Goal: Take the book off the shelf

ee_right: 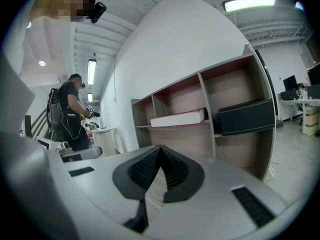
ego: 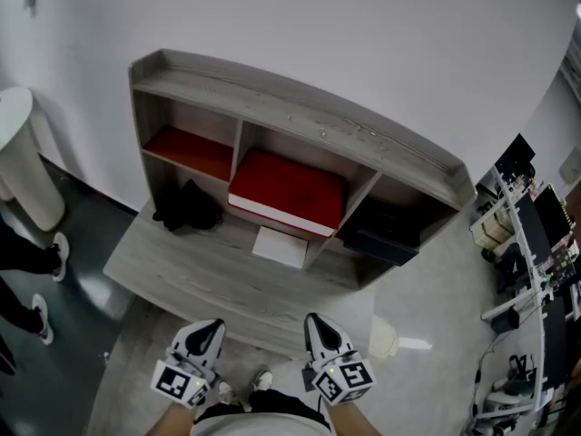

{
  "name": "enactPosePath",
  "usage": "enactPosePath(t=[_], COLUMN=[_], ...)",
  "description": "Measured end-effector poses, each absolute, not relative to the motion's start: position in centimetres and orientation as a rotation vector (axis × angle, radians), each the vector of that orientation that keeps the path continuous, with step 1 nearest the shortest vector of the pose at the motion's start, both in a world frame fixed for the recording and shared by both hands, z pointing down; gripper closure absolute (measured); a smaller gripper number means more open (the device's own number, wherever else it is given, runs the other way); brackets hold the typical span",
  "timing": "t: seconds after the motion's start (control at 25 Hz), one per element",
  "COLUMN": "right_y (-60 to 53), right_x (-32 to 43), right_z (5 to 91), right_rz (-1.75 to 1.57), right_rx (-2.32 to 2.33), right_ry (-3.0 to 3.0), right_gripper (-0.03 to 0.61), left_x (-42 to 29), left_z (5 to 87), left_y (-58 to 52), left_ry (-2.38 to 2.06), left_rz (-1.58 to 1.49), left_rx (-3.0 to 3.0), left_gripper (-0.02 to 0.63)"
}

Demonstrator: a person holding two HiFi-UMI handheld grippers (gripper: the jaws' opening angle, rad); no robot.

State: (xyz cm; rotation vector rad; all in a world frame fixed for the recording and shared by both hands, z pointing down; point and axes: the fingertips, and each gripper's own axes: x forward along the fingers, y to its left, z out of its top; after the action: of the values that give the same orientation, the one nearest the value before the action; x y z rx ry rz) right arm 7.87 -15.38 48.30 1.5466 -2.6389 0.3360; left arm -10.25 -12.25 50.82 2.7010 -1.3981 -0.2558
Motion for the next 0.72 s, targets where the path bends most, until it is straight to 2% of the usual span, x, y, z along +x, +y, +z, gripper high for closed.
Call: enactPosePath(t=[0.32, 0.52, 0.64, 0.72], right_y=[-20.6, -23.7, -25.1, -25.7], right_x=[9.9, 8.6, 7.2, 6.7], right_z=[47.7, 47.6, 47.6, 47.8], right_rz=[0.487, 0.683, 0.777, 0.853], right_rx=[1.520, 1.421, 1.323, 1.282], right_ry=[-2.771, -2.868, -2.926, -2.945], right_gripper=[0.554, 0.549, 0.489, 0.477], left_x=[-11.6, -12.9, -12.2, -11.6], left_z=[47.5, 46.5, 46.9, 47.3], left_y=[-14.7, -15.6, -15.7, -15.3], left_ry=[-1.561, -1.670, -1.666, -1.653], left_rz=[-0.242, -0.266, -0.275, -0.253], left_rx=[2.697, 2.630, 2.602, 2.596], left_gripper=[0.597, 0.597, 0.597, 0.597])
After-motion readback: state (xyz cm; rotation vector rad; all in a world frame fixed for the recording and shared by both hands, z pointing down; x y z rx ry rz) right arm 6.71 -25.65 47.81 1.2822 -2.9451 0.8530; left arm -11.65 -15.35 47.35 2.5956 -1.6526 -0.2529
